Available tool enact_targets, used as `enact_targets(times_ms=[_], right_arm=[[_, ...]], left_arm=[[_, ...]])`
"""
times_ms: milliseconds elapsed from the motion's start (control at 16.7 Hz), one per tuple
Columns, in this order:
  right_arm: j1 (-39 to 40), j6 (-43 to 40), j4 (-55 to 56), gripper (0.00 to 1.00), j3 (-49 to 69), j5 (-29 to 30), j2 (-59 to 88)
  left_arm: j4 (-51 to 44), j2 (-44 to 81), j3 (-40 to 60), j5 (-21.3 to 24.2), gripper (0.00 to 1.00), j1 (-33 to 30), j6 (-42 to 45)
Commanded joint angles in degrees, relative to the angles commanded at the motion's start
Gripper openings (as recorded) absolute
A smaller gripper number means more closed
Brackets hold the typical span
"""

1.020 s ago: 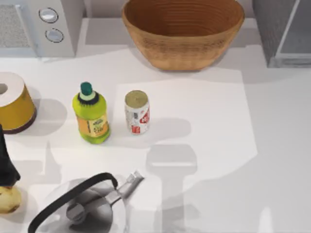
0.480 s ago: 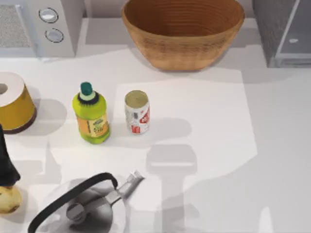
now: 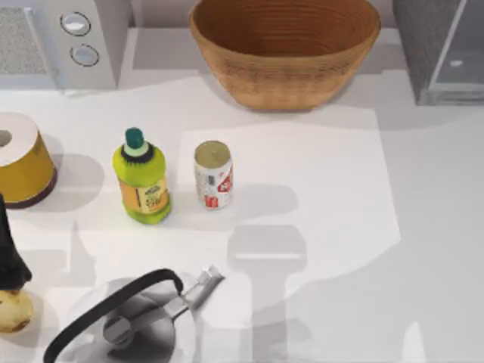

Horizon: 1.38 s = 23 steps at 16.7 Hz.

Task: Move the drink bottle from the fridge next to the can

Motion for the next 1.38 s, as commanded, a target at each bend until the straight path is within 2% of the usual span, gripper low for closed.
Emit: enact_targets(times_ms=[240, 660, 960, 1140, 1380], right_arm=[[-0.2, 0.08, -0.21, 0.0, 0.02, 0.0, -0.3], [-0.19, 0.15, -8.01, 0.0, 1.34, -0.09, -6.65], [-0.24, 0.24, -8.25, 0.0, 1.16, -0.16, -7.0], [-1.2, 0.26, -5.8, 0.0, -2.58, -1.13, -10.57], [-2.79, 0.3, -1.84, 0.0, -15.29, -2.8, -17.14]], left_arm=[[0.0, 0.0, 0.0, 0.0, 1.0, 0.0, 0.0], [0.0, 0.0, 0.0, 0.0, 1.0, 0.0, 0.0], [0.0, 0.0, 0.0, 0.0, 1.0, 0.0, 0.0], [0.0, 0.0, 0.0, 0.0, 1.0, 0.0, 0.0], [0.0, 0.0, 0.0, 0.0, 1.0, 0.0, 0.0]])
